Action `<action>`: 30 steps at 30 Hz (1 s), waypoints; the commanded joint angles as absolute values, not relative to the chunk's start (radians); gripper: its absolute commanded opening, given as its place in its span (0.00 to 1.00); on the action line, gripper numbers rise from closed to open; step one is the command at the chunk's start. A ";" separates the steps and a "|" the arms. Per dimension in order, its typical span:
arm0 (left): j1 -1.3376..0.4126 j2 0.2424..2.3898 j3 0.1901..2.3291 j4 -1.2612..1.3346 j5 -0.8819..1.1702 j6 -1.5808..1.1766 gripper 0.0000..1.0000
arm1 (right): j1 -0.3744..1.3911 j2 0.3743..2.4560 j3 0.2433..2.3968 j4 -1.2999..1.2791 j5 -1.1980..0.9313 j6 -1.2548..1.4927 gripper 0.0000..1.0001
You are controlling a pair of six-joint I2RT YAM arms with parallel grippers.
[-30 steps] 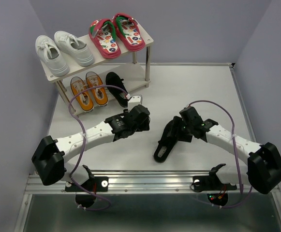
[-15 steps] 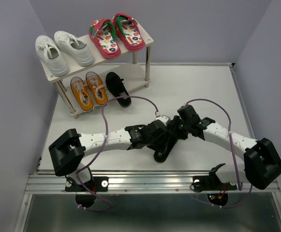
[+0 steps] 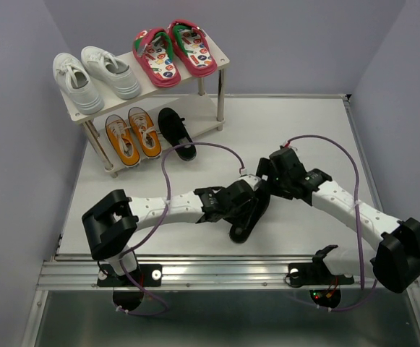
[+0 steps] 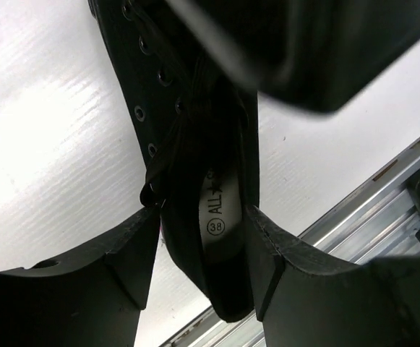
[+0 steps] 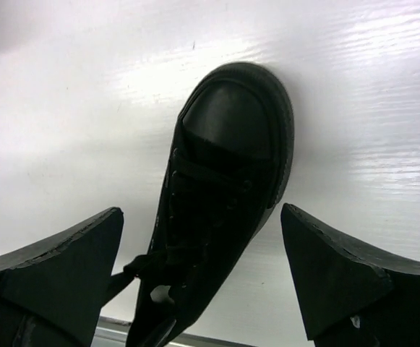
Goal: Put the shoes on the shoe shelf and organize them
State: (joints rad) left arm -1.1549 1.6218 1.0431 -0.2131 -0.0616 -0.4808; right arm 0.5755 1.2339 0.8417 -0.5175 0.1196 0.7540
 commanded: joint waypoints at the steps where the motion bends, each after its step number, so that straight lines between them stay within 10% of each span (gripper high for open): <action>1: -1.157 1.572 1.069 -0.221 -0.080 -0.454 0.60 | 0.578 1.186 0.930 -0.569 0.231 0.732 0.96; 28: -1.131 1.654 1.002 -0.140 -0.086 -0.466 0.51 | 0.578 1.124 0.951 -0.620 0.333 0.736 0.97; 30: -1.131 1.672 1.015 -0.143 -0.104 -0.466 0.37 | 0.578 1.121 0.957 -0.624 0.339 0.738 0.98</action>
State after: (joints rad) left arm -1.1305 1.6489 0.9882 -0.1581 -0.0792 -0.4786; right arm 0.5755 1.1500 0.9119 -0.6098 0.2916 0.7341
